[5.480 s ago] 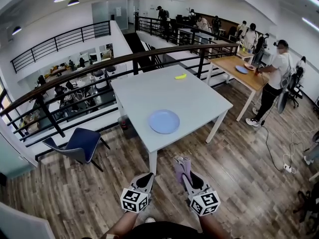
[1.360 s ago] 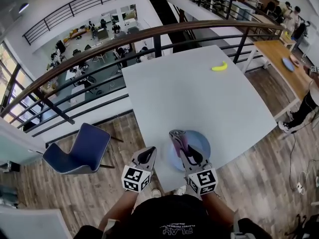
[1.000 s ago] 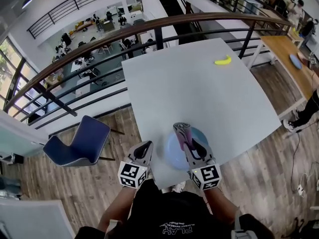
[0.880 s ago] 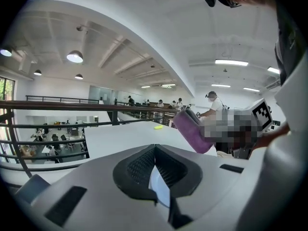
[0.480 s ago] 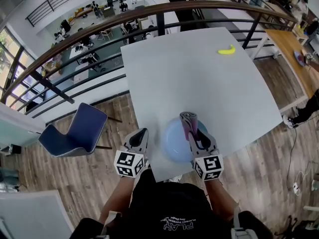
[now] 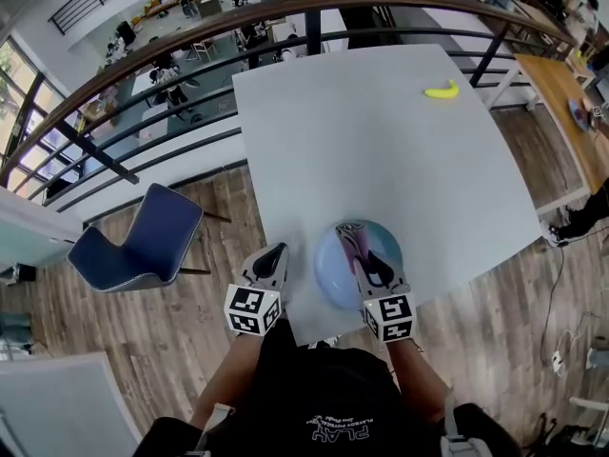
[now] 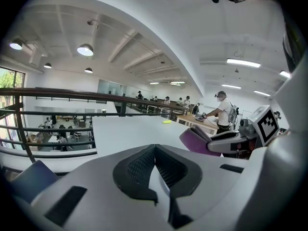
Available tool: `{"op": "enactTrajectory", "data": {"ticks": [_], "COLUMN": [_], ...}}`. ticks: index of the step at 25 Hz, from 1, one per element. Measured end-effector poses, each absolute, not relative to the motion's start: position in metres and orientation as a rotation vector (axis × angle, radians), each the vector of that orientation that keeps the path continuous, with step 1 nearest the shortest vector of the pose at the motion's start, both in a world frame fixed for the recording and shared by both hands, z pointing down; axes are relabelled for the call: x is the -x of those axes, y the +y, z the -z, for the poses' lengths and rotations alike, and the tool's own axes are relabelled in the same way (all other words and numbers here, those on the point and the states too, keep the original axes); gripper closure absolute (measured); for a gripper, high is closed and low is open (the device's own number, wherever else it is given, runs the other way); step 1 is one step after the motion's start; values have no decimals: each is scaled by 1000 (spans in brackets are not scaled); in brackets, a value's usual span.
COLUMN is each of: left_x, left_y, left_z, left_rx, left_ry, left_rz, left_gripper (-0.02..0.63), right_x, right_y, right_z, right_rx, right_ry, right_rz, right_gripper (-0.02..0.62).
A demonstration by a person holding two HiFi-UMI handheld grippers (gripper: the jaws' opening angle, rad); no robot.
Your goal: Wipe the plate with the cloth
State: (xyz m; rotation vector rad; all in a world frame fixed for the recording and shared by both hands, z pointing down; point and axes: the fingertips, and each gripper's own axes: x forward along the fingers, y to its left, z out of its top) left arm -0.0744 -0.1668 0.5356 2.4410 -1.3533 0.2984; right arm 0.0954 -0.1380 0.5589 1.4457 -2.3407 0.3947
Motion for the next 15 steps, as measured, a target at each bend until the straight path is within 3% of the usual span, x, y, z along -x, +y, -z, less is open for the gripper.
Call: {"op": "enactTrajectory", "data": {"ticks": [15], "left_x": [88], "left_y": [-159], "left_z": [-590], "left_rx": [-2335], "left_ry": [-1322], "left_rz": [-381], "left_gripper": [592], "right_x": [-68], "right_y": [-131], "right_z": [-654], "right_rx": [-1130], "right_ry": [-2089], "right_rz": [-568], "right_gripper": [492]}}
